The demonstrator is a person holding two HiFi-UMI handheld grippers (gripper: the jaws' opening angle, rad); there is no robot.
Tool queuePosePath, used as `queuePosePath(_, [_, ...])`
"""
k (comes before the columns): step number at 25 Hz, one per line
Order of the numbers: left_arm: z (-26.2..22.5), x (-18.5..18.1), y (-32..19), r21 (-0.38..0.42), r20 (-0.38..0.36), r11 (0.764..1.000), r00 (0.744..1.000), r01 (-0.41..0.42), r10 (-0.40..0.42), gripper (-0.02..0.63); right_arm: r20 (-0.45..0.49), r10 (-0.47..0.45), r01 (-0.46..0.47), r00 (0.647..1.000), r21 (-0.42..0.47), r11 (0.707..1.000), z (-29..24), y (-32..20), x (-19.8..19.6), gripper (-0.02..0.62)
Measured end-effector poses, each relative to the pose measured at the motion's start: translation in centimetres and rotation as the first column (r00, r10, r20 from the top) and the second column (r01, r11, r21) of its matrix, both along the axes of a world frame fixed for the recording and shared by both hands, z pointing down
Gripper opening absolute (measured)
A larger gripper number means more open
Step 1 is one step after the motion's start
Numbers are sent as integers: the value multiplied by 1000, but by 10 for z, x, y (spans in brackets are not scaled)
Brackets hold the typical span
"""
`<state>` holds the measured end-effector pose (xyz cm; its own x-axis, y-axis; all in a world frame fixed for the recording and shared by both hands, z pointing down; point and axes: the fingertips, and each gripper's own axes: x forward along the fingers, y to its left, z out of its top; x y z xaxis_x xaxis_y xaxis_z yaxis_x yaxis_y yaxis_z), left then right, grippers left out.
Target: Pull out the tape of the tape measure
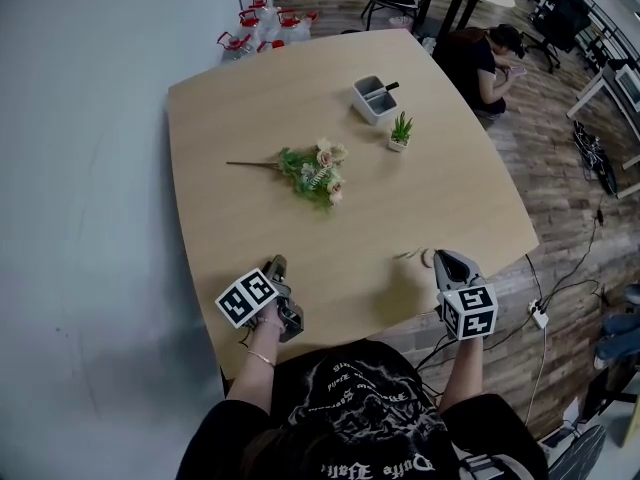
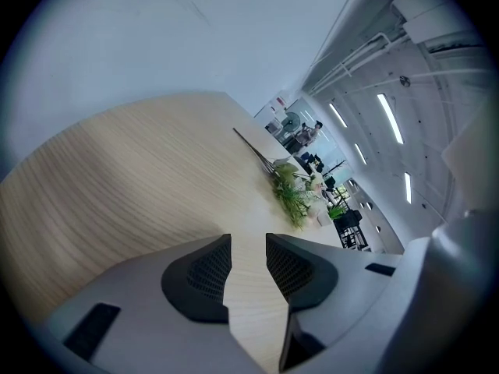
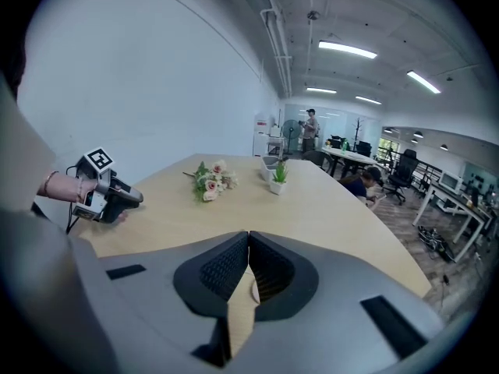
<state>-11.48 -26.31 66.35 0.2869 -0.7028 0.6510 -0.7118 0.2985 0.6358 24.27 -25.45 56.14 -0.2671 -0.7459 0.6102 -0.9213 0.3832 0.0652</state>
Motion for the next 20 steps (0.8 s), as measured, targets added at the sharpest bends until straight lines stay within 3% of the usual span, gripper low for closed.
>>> queuePosePath(5, [4,-5,7,-5,-1,1000,1000,24,-24,141,41,3,1,999,-94,996,27,9,4,17])
queuePosePath(12, [9,-5,18,-23,3,999,999,42,-42,141,177,-114,149,978,-194,970,74,19,-76,18])
queuePosePath(19, [8,-7,23,-19,19,999,999,34,-34,141,230,-207,264,951,-252,931,102,27,-140,19])
queuePosePath(20, [8,-7,24,-18,21,999,999,31,-30,141,251,-209,274,945,-261,925,103,28,-146,52])
